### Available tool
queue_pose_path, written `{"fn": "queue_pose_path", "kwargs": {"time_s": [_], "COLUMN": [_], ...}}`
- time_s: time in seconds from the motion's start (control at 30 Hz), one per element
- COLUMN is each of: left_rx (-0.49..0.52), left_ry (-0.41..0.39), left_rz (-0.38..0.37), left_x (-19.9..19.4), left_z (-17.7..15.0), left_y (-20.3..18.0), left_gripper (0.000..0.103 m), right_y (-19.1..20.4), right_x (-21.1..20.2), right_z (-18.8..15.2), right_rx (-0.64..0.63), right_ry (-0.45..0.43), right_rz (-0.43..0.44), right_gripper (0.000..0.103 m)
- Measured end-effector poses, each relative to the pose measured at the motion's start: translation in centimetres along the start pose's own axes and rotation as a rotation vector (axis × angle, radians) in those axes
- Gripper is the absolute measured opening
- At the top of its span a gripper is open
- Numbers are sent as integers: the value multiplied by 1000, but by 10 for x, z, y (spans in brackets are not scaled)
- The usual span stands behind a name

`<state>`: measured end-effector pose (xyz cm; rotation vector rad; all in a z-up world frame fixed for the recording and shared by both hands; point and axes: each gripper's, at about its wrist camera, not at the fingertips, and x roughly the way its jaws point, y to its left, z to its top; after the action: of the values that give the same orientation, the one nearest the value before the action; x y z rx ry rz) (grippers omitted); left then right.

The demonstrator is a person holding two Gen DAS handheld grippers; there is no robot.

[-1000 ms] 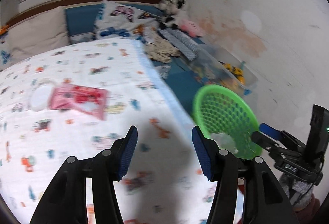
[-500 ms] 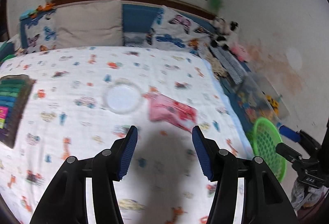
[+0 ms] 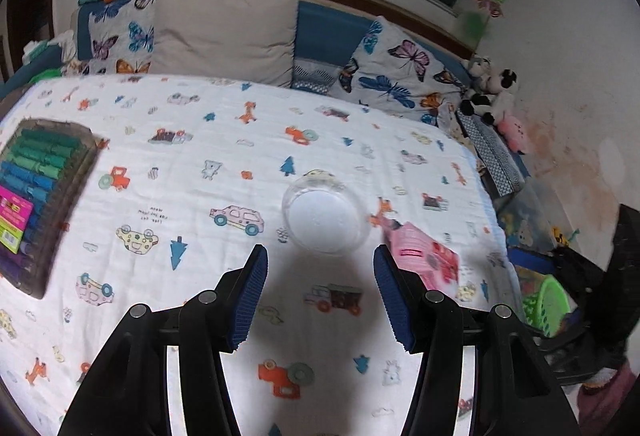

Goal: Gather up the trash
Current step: 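Grasp the pink wet-wipes pack with the right tool while the left tool grasps the clear round lid, then drop the wipes pack into the basket with the right tool while the left tool carries the lid over it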

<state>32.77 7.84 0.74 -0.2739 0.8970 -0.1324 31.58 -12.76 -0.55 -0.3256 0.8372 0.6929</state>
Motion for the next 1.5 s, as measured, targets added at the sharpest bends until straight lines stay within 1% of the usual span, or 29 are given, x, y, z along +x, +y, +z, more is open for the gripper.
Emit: {"fn": "queue_pose_path", "kwargs": {"time_s": [0.2, 0.43, 0.47, 0.53, 0.57, 0.6, 0.63, 0.67, 0.7, 0.8, 0.9, 0.97, 1.1, 1.2, 1.23, 1.33, 1.4, 1.5], "left_rx": [-19, -27, -31, -38, -42, -45, -49, -51, -56, -77, -76, -66, -51, -52, -52, -56, -66, -51], "left_ry": [23, 42, 44, 44, 47, 48, 45, 45, 45, 52, 62, 77, 63, 66, 63, 55, 53, 51], "left_rz": [2, 4, 5, 11, 14, 17, 25, 31, 37, 47, 63, 78, 106, 108, 111, 119, 107, 87], "left_x": [26, 54, 59, 66, 71, 74, 78, 82, 85, 96, 107, 117, 123, 124, 123, 117, 110, 96], "left_z": [4, 8, 9, 11, 13, 14, 16, 17, 18, 21, 22, 22, 21, 22, 22, 17, 13, 4], "left_y": [8, 9, 9, 9, 9, 10, 10, 11, 12, 17, 19, 18, 18, 20, 21, 22, 23, 17], "left_gripper": [53, 53, 53, 53, 53, 53, 53, 53, 53, 52, 44, 41, 29, 8, 6, 4, 4, 4], "right_y": [-10, -19, -20, -21, -20, -21, -22, -22, -22, -22, -21, -20, -17, -16, -14, -9, -7, -5], "right_x": [50, 83, 86, 90, 88, 86, 84, 83, 80, 71, 60, 51, 33, 18, 12, -6, -17, -31], "right_z": [3, 1, 0, -3, -5, -5, -6, -7, -8, -13, -19, -23, -29, -36, -39, -47, -53, -65], "right_rx": [-28, -47, -44, -35, -27, -14, -4, 2, 4, 17, 46, 64, 86, 115, 123, 138, 161, 182], "right_ry": [49, 96, 104, 111, 105, 103, 104, 108, 105, 96, 82, 69, 42, 28, 22, 4, -2, -12], "right_rz": [20, 18, 15, 14, 13, 23, 23, 7, 7, -7, -7, -1, -5, -7, -13, -26, -31, -56], "right_gripper": [81, 81, 80, 74, 70, 62, 59, 59, 57, 55, 48, 45, 44, 44, 44, 44, 44, 44]}}
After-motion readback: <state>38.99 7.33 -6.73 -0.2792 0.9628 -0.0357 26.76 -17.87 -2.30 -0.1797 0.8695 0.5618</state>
